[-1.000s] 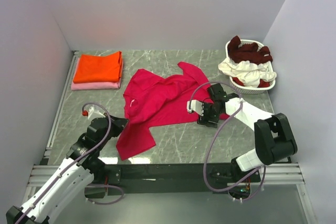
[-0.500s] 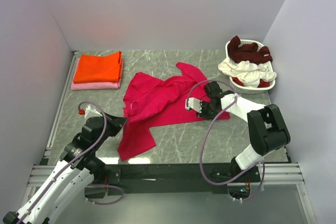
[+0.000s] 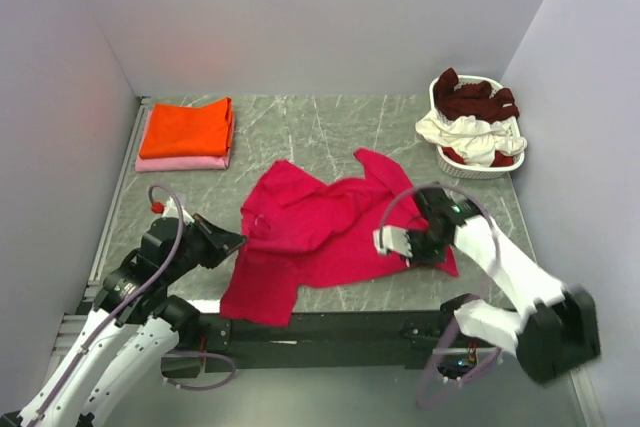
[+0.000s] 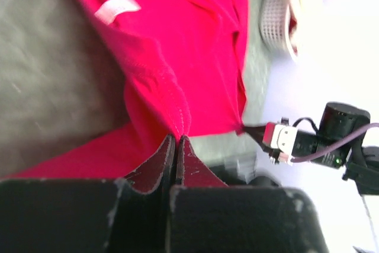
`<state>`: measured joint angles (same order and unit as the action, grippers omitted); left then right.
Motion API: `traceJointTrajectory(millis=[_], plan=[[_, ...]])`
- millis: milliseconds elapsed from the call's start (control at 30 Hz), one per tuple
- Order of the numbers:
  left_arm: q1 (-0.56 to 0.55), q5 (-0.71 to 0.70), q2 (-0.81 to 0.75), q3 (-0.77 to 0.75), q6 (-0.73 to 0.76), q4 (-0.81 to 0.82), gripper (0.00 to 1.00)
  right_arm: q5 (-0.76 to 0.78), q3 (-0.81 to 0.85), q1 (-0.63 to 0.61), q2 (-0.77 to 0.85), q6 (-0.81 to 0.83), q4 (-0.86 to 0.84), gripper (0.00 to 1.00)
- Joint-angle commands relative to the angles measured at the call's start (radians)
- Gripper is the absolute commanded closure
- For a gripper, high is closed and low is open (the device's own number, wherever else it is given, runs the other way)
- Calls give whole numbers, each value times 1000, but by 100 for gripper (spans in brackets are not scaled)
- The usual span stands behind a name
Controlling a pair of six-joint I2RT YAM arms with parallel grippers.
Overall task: Fold and stack the t-shirts
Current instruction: Flatten the tshirt out
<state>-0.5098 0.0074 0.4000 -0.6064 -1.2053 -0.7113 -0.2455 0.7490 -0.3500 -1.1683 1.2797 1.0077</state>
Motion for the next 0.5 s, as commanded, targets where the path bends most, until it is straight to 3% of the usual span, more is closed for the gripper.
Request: traceJointTrajectory(millis=[0, 67, 100, 200, 367, 467], plan=[[4, 230, -16, -35, 26, -119, 99, 9, -49, -4, 227, 15, 234, 87], [4, 362, -42, -12, 10, -126, 88, -6, -37, 2, 341, 1, 244, 69], [4, 387, -67, -12, 6, -129, 64, -14, -18, 0, 364, -32, 218, 63], [4, 361, -73, -73, 67, -145, 21, -28, 28, 6, 342, -175, 93, 58], [4, 271, 69, -141, 237, -56, 21, -170, 134, 54, 93, -409, -154, 46], [4, 191, 207, -138, 372, 114, 21, -234, 258, 78, -68, -526, -278, 46]])
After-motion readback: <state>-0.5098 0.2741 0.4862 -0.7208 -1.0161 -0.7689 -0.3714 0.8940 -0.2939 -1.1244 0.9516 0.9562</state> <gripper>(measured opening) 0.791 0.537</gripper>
